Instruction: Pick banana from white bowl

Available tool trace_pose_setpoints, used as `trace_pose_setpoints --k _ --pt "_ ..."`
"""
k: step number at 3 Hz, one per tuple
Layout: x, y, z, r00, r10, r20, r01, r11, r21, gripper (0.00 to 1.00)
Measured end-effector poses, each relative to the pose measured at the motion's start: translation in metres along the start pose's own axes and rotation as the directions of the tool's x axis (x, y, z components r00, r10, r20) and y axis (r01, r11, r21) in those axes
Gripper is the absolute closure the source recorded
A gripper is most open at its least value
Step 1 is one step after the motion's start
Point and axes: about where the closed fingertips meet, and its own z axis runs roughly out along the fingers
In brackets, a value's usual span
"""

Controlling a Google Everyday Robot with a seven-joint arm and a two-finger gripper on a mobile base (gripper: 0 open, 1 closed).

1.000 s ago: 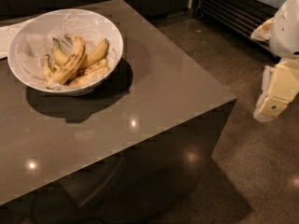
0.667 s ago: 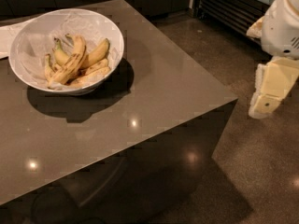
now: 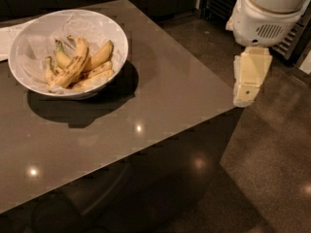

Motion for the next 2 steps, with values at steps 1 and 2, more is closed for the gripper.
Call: trace_pose_setpoints --k 1,2 --pt "-0.0031 -0.0025 -0.0009 1.000 -0.004 0.005 0.004 0.9999 0.011 0.00" --pt "-0.0075 -0.0055 -0.0007 1.000 -0.002 0.024 0.001 0.9987 0.050 0.00"
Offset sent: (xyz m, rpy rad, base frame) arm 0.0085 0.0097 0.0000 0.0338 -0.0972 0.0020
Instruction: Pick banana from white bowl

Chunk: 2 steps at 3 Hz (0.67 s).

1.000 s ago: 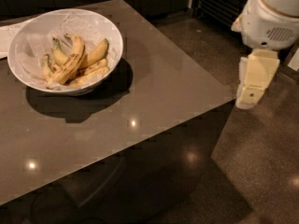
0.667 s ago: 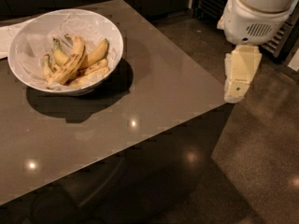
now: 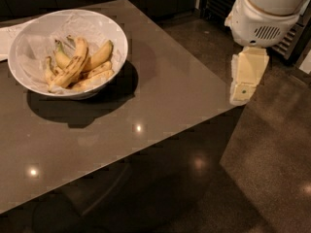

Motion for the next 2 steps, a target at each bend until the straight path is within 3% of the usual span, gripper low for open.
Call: trace_pose_setpoints --k 1,2 --pt "-0.013 -0.020 0.006 1.000 0.028 -0.001 -0.028 0.9994 0.019 0.00" --pt "-0.043 -0.040 0.009 1.000 -0.021 0.018 0.021 0.9995 0.024 0.00"
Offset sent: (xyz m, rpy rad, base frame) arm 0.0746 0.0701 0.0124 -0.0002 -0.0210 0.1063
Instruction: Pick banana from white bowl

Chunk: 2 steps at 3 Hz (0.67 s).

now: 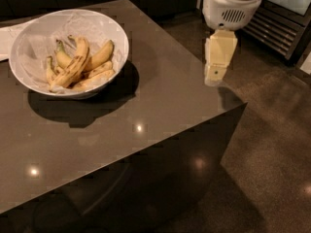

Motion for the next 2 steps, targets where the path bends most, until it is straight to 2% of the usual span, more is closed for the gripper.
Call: trace_pose_setpoints --k 1,2 --pt "-0.0046 -0.0026 -0.0006 1.000 -0.006 0.006 0.006 1.0000 0.004 0.00" --pt "-0.0075 -0.0071 -0.0019 0.998 0.008 0.054 -0.008 1.0000 -0.001 0.00"
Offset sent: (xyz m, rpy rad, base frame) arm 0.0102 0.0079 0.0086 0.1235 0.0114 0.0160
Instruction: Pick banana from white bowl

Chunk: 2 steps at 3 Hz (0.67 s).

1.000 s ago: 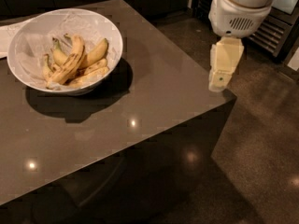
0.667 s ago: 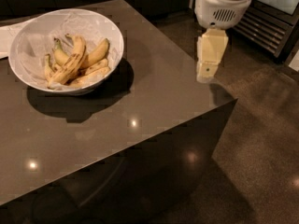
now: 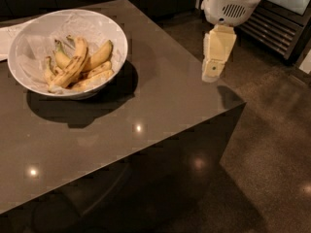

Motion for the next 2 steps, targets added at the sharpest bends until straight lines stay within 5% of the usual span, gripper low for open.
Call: trace_pose_setpoints --k 2 --pt "-0.055 -0.022 0.001 0.989 -0.141 0.033 0.140 0.9897 0.030 0.00"
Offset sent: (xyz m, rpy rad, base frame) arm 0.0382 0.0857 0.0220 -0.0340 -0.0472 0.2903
